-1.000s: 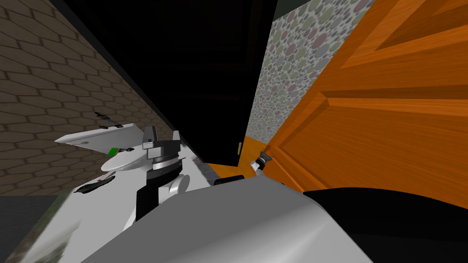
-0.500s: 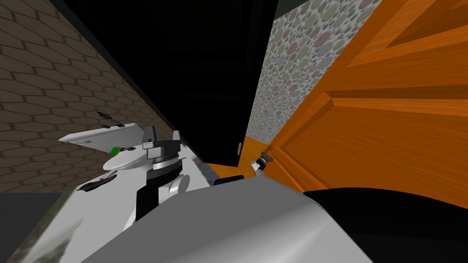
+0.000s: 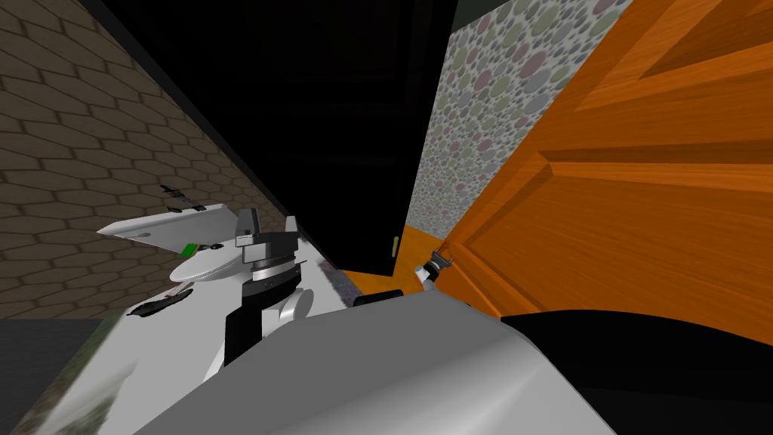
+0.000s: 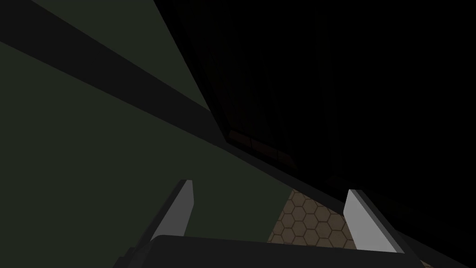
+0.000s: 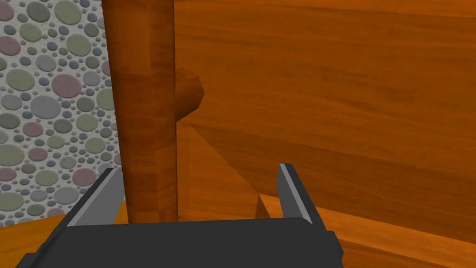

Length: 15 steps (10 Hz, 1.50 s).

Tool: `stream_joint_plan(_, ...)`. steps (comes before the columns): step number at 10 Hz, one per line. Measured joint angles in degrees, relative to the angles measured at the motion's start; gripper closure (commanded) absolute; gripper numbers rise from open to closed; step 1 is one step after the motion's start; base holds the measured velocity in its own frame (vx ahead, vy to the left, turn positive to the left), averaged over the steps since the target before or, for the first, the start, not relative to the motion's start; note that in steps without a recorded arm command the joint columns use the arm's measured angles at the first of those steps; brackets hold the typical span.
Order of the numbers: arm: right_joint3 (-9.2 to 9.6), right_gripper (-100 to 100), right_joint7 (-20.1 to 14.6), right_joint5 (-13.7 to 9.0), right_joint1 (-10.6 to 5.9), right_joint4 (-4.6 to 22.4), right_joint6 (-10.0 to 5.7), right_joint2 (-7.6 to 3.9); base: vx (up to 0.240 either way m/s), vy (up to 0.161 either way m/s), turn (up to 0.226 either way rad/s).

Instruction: Push the door open

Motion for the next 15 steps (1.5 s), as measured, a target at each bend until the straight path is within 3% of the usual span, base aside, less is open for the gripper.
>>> stream_joint_plan(1,-0.46,100,0.5,0.1,0.39,-1.1,0.24,0.58,0.006,-0.018,0.009)
stream_joint_plan(2,-0.83,100,0.4,0.0,-0.35,0.3,0.00,0.07,0.011,-0.016,0.036)
stream_joint_plan(3,-1.26,100,-0.7,0.2,-1.40,3.2,-1.38,-0.65,0.011,-0.017,0.042)
stream_joint_plan(4,-1.61,100,-0.1,0.3,-0.30,0.6,-0.96,0.42,0.006,-0.022,0.009)
stream_joint_plan(6,-3.09,100,-0.4,0.3,-1.30,2.4,-0.88,-0.53,0.022,-0.025,0.032)
stream_joint_plan(8,-4.20,100,0.9,0.3,-0.22,-0.9,0.23,0.67,0.014,-0.024,-0.001)
stream_joint_plan(10,-4.58,100,0.9,0.4,-0.58,-0.3,-0.30,0.65,0.005,-0.004,0.001)
stream_joint_plan(11,-4.57,100,0.4,0.5,-1.41,1.6,-1.19,0.08,0.006,-0.010,0.024)
stream_joint_plan(12,-4.94,100,-1.8,0.7,-4.03,8.4,-3.79,-2.08,0.026,-0.019,0.006)
stream_joint_plan(13,-5.21,100,-2.5,0.8,-4.66,10.7,-4.57,-2.31,0.010,-0.016,-0.004)
stream_joint_plan(15,-5.35,100,-0.8,0.8,-3.58,8.7,-2.75,-0.81,-0.003,0.008,0.038)
